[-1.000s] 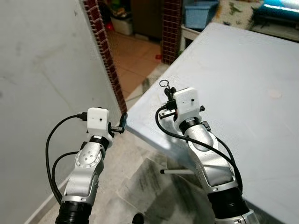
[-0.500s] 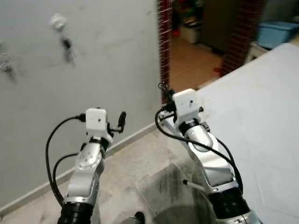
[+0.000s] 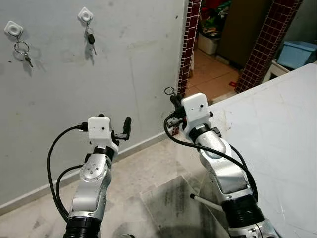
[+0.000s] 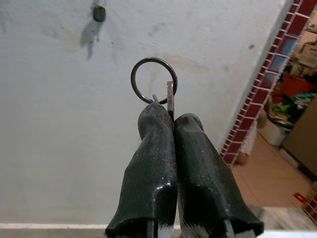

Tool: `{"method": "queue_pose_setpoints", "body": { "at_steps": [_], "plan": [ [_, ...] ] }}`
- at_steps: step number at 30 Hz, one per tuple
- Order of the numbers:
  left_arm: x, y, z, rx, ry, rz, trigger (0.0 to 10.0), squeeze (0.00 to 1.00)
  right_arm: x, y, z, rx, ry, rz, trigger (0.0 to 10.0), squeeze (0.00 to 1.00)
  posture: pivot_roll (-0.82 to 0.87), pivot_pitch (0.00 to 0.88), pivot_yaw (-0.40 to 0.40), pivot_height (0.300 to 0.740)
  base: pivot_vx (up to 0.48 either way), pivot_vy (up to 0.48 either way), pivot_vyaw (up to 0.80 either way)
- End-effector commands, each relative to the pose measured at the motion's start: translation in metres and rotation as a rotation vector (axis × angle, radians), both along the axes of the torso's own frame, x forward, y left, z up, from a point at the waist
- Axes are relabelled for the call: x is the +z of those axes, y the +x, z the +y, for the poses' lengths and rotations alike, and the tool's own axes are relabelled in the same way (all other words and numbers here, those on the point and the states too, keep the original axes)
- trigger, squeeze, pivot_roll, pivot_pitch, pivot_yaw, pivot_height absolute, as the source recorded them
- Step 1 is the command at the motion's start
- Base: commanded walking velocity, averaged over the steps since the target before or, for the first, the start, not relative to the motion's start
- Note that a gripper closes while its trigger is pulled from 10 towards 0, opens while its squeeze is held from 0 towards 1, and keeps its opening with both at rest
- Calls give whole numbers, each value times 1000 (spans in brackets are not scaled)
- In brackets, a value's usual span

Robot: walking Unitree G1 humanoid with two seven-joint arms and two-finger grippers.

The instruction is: Hang keys on a hook

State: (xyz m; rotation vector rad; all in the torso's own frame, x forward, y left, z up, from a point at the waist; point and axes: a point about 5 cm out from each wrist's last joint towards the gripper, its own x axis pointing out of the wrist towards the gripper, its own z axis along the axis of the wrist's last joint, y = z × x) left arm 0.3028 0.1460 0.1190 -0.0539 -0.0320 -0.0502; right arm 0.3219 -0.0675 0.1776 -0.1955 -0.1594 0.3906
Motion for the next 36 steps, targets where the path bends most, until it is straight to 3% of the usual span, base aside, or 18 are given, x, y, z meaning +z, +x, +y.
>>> {"method": "queue_pose_setpoints", "body": {
  "at_steps": [1, 26, 36],
  "plan": [
    [3, -1, 3, 10, 3, -17, 10000, 0, 5, 1, 2, 5, -1, -20, 10000, 0, 26, 46, -24, 740, 0, 0, 475],
    [6, 3, 2, -22, 7, -2, 10000, 0, 1, -1, 6, -9, 36, -3, 10000, 0, 35, 71, 32, 740, 0, 0, 792],
    [7, 3, 3, -26, 14, 1, 10000, 0, -1, -2, 6, -9, 47, 6, 10000, 0, 38, 71, 36, 740, 0, 81, 0]
  ]
}}
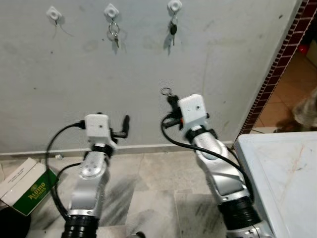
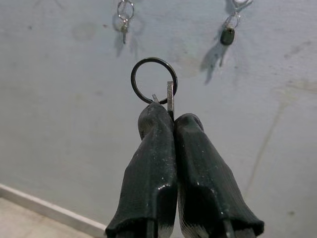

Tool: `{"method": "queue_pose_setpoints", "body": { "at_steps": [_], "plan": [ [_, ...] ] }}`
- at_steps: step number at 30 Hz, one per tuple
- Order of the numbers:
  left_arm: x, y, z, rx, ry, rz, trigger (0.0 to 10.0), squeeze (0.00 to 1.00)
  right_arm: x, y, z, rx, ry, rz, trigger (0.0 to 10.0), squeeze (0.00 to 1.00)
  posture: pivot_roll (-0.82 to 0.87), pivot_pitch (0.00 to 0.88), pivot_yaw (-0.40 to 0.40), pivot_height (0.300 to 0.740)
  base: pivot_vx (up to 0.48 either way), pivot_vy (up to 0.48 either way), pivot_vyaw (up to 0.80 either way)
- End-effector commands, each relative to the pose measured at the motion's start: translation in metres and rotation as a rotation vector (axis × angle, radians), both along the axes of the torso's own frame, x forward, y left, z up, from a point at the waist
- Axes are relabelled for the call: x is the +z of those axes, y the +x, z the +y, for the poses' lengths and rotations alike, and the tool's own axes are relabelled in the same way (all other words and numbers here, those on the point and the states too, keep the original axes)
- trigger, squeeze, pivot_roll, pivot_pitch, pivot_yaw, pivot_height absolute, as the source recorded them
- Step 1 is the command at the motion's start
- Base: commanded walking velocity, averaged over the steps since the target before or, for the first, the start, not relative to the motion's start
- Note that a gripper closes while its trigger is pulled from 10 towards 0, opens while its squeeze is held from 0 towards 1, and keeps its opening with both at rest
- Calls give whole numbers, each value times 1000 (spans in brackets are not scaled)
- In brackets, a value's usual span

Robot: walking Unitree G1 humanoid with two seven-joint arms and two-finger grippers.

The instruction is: Hang keys on a hook

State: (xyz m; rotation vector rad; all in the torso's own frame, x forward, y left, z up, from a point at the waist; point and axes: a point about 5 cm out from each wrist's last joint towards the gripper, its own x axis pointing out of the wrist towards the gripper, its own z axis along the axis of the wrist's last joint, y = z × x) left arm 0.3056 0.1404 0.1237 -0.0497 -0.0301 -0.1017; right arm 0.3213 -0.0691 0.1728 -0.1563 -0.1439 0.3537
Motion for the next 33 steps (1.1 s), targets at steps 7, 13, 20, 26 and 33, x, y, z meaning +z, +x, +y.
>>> {"method": "queue_pose_setpoints", "body": {
  "at_steps": [7, 13, 20, 26, 33],
  "plan": [
    [2, 1, 8, 21, 11, 0, 10000, 0, 4, -1, 8, 25, 9, -14, 10000, 0, 38, 67, 39, 740, 0, 302, 0],
    [2, 1, 8, 23, 10, 4, 10000, 0, 4, -1, 8, 26, 7, -14, 10000, 0, 38, 66, 35, 740, 0, 337, 0],
    [1, 0, 8, 23, 7, 8, 10000, 0, 4, -1, 8, 22, 5, -15, 10000, 0, 36, 66, 36, 740, 0, 431, 0],
    [1, 1, 8, 22, 6, 10, 10000, 0, 4, -1, 8, 19, 4, -14, 10000, 0, 33, 67, 37, 740, 0, 439, 0],
    [0, 1, 7, 21, 7, 11, 10000, 0, 4, 0, 7, 16, 4, -13, 10000, 0, 33, 67, 37, 740, 0, 437, 0]
  ]
}}
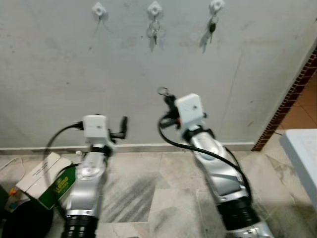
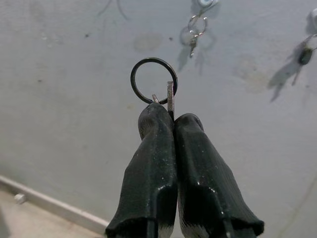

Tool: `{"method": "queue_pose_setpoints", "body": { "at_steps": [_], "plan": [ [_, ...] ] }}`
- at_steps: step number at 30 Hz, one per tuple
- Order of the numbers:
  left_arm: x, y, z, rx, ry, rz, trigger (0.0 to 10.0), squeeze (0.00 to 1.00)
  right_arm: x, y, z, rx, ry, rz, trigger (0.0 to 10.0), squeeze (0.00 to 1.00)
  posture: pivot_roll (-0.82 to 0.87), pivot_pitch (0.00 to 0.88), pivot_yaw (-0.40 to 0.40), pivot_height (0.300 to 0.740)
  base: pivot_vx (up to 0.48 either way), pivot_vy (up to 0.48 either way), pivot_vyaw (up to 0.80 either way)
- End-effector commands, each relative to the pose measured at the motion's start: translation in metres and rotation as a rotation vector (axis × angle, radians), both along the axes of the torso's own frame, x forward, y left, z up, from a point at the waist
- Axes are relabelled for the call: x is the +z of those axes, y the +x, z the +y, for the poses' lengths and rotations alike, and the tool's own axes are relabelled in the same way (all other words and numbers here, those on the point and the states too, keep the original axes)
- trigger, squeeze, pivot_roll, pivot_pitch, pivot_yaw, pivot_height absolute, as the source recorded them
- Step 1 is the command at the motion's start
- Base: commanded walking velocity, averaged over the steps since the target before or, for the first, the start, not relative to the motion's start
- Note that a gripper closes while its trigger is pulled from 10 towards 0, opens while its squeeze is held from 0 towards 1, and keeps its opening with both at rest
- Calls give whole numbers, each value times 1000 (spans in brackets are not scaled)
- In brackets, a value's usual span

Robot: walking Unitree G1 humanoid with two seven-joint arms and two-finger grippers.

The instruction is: Hang keys on a hook

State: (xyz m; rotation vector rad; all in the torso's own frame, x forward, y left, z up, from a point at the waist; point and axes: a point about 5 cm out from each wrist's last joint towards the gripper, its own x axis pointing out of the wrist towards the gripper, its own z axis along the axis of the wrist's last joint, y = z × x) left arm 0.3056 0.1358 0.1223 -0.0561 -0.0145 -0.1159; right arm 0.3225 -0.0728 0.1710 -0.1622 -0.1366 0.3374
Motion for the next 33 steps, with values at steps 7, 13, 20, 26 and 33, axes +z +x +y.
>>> {"method": "queue_pose_setpoints", "body": {
  "at_steps": [7, 13, 20, 26, 33],
  "plan": [
    [1, 1, 12, 37, 13, 1, 10000, 0, 6, -2, 11, 33, 8, -17, 10000, 0, 33, 67, 37, 740, 0, 438, 0],
    [1, 2, 11, 37, 15, 4, 10000, 0, 6, -1, 11, 31, 8, -16, 10000, 0, 29, 70, 37, 740, 0, 443, 0],
    [1, 2, 11, 39, 16, 5, 10000, 0, 6, -1, 11, 33, 7, -16, 10000, 0, 28, 72, 35, 740, 0, 445, 0],
    [3, 1, 9, 23, 16, -16, 10000, 0, 6, -1, 11, 33, 7, -17, 10000, 0, 29, 70, 34, 740, 0, 0, 0],
    [1, -1, 8, -8, -41, 7, 10000, 0, 6, -1, 11, 34, 4, -19, 10000, 0, 29, 70, 34, 740, 0, 0, 0]
  ]
}}
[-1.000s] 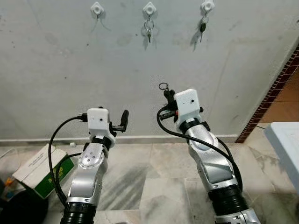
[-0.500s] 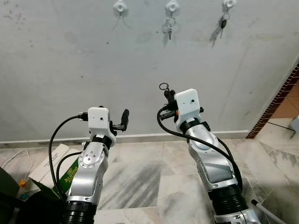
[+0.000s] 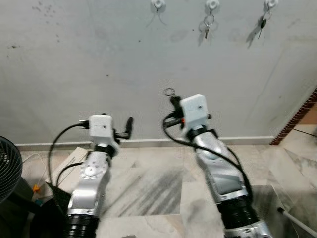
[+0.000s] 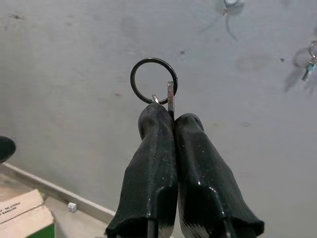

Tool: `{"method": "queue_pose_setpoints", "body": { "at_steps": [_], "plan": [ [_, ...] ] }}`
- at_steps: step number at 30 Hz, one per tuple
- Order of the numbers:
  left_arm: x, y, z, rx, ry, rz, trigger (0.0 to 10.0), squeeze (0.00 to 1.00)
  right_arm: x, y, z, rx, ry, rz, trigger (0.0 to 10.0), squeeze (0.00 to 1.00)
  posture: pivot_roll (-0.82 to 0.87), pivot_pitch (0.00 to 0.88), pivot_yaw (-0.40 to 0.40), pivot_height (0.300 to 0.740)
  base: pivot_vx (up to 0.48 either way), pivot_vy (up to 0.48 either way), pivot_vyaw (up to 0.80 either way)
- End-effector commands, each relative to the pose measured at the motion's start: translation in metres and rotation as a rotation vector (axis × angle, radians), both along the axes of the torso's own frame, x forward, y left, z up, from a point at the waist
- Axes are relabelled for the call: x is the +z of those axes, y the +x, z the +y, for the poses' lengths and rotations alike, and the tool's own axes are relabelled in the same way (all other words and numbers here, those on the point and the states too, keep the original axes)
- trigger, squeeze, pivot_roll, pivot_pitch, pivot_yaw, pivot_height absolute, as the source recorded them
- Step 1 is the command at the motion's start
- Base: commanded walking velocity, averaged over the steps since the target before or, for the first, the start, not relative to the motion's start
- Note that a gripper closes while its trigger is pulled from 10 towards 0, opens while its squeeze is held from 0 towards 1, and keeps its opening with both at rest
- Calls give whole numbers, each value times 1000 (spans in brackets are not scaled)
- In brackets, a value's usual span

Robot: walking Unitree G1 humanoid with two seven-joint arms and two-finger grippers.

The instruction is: Hang keys on a hook

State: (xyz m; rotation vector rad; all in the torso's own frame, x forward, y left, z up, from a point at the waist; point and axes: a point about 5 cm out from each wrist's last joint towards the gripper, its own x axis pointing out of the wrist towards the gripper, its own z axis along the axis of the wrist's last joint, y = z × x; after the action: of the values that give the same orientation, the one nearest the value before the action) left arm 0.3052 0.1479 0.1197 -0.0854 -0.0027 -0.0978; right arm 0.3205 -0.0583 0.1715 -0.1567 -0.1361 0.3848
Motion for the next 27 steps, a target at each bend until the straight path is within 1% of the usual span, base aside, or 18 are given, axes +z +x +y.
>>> {"method": "queue_pose_setpoints", "body": {
  "at_steps": [1, 3, 10, 14, 23, 26, 27],
  "plan": [
    [4, -1, -5, -34, -10, -13, 10000, 0, 6, 1, -4, -13, 3, -23, 10000, 0, 29, 70, 34, 740, 0, 0, 0],
    [4, -2, -6, -45, -8, -15, 10000, 0, 6, 1, -4, -12, 2, -24, 10000, 0, 29, 70, 34, 740, 0, 0, 0],
    [4, -3, -9, -80, -49, -16, 10000, 0, 5, 1, -4, -10, -2, -23, 10000, 0, 27, 68, 32, 740, 0, 0, 0],
    [5, -5, -10, -98, -55, -19, 10000, 0, 1, 0, -12, -17, -18, -16, 10000, 0, 29, 66, 31, 740, 0, 0, 0],
    [-6, -21, 4, -104, -31, 19, 10000, 0, -13, -7, -46, -61, -72, 12, 10000, 0, 29, 61, 30, 740, 0, 0, 0],
    [-8, -24, 7, -101, -27, 27, 10000, 0, -16, -10, -53, -67, -86, 19, 10000, 0, 29, 60, 29, 740, 0, 0, 0],
    [-10, -26, 8, -100, -25, 31, 10000, 0, -18, -11, -57, -71, -95, 25, 10000, 0, 29, 60, 29, 740, 0, 0, 0]
  ]
}}
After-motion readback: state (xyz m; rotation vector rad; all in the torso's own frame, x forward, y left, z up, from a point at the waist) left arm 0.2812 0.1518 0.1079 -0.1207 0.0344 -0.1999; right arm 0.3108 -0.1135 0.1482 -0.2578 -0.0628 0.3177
